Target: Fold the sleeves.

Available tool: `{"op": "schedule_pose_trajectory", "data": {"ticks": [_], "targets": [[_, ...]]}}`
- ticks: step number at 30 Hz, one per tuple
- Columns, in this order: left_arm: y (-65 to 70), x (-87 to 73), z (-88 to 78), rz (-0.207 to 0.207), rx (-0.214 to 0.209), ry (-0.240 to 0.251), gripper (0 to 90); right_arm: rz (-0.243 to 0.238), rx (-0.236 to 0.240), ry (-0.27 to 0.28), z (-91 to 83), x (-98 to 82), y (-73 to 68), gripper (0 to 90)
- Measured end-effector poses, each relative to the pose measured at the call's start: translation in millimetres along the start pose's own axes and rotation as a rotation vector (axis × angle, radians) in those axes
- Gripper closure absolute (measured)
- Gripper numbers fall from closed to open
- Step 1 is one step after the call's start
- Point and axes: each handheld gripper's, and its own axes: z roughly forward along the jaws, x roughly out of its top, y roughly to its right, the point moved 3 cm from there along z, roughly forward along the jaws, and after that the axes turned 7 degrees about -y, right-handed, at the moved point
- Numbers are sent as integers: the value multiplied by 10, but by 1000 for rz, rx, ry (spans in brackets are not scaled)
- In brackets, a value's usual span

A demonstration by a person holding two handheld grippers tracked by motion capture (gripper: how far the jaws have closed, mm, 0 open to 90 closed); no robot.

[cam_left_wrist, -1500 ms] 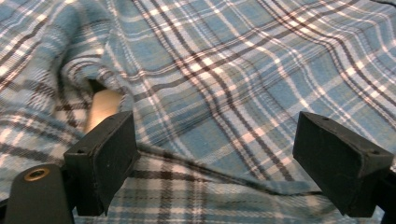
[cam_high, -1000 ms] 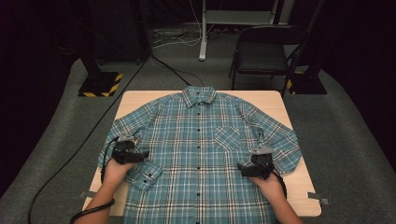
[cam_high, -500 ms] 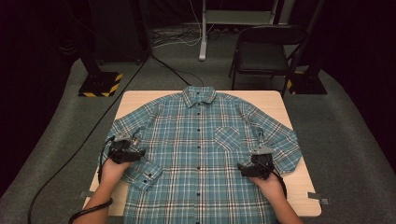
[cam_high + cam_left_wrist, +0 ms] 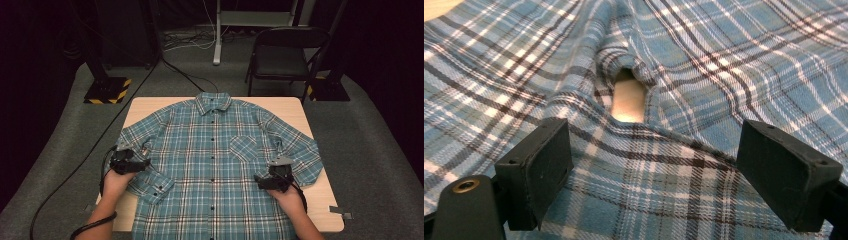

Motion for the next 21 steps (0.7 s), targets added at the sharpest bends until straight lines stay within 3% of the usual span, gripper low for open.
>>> {"op": "schedule_pose_trajectory", "data": {"ticks": [5,9,13,21], "targets": [[-49,-5,-29,-16,2,10,141,0,0,0,0,0,0,84],[-91,-53,13,-34,-13,-12,140,1,0,-1,0,0,0,84],[-109,-94,83,-38,-20,-42,139,1,1,0,0,0,-1,83],[-134,-100,99,-33,-14,-36,137,0,0,0,0,0,0,84]]}}
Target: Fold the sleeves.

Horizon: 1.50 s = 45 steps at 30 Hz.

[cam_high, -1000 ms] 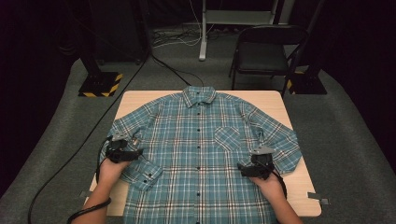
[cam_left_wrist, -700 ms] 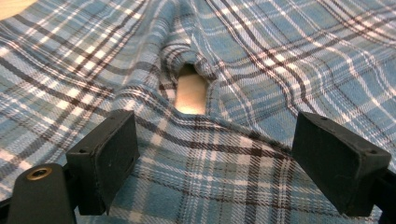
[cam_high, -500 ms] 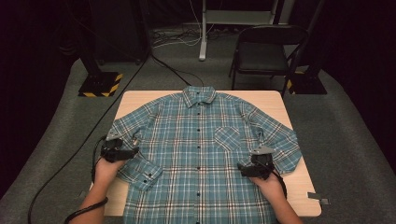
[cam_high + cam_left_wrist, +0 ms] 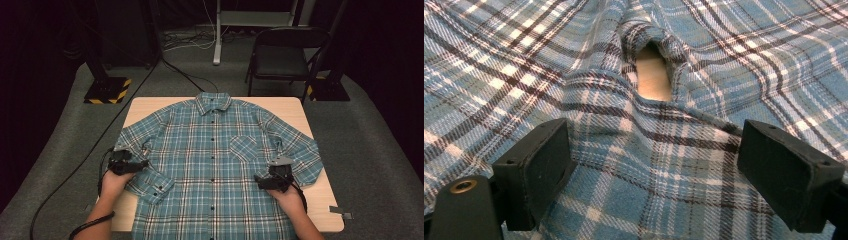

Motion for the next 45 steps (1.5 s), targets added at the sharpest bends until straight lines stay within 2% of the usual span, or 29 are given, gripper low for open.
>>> {"op": "schedule_pose_trajectory", "data": {"ticks": [4,7,10,13,16,22,26,30,32,34,37,40,43,45], "targets": [[53,86,-89,9,-15,56,139,0,0,0,0,0,0,84],[135,138,-101,44,-34,70,135,0,0,0,0,0,0,83],[186,130,-14,76,-40,36,133,0,-1,0,0,0,0,83],[176,111,76,79,-29,8,121,1,-2,0,0,0,-1,82],[144,95,121,61,-26,8,111,0,-3,0,0,0,0,82],[150,79,127,92,-20,9,109,1,-3,0,0,0,0,82],[197,80,108,95,-40,-14,111,0,-3,0,0,0,0,82],[241,77,70,88,-85,-44,111,0,-4,0,-1,-1,0,82],[252,71,59,98,-94,-51,111,0,-4,0,-1,-1,0,82],[247,79,46,86,-111,-52,115,1,-4,0,0,-1,0,82],[219,121,-13,82,-100,-1,136,1,-3,0,0,0,0,82],[167,159,-42,72,-63,34,132,0,-3,0,0,-1,0,82],[110,142,3,62,-34,13,130,2,-4,0,-1,-2,0,82],[101,105,61,56,-46,-22,132,3,-5,0,-3,-4,-1,82]]}}
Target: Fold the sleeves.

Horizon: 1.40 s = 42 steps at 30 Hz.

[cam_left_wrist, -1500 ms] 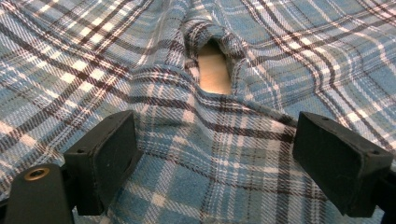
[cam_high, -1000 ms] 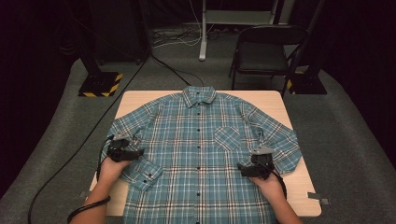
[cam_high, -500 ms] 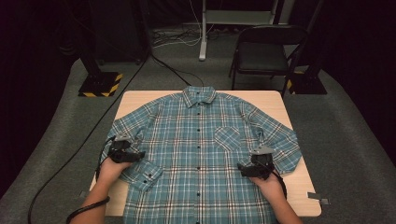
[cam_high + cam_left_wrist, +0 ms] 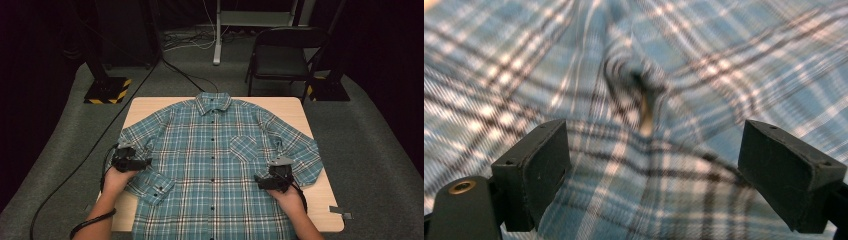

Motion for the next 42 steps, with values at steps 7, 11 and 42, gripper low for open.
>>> {"op": "schedule_pose_trajectory", "data": {"ticks": [7,11,42], "targets": [[51,6,37,22,-12,-10,113,4,-3,-1,-6,-7,1,82],[48,-15,38,3,-17,19,112,5,-5,0,-10,-13,3,82],[-302,140,-78,-131,88,76,155,37,-16,-3,-97,-122,52,78]]}}
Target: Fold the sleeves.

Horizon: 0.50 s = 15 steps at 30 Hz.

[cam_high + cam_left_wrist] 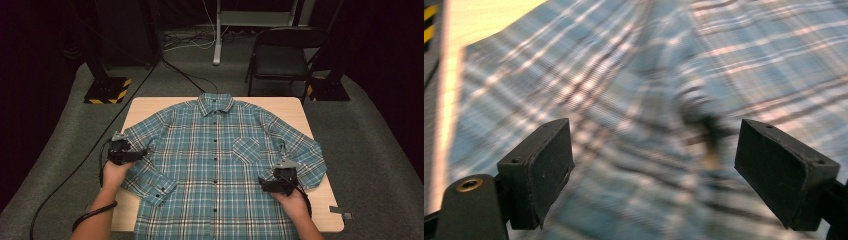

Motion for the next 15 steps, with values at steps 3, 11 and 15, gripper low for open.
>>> {"op": "schedule_pose_trajectory", "data": {"ticks": [3,11,15], "targets": [[-118,-90,52,-47,3,-11,155,1,0,-1,-6,-7,-1,78],[-151,-158,69,-23,-20,11,141,1,-1,-1,-7,-8,-1,78],[-184,-83,-11,-8,-1,25,163,1,-1,0,-6,-8,-1,77]]}}
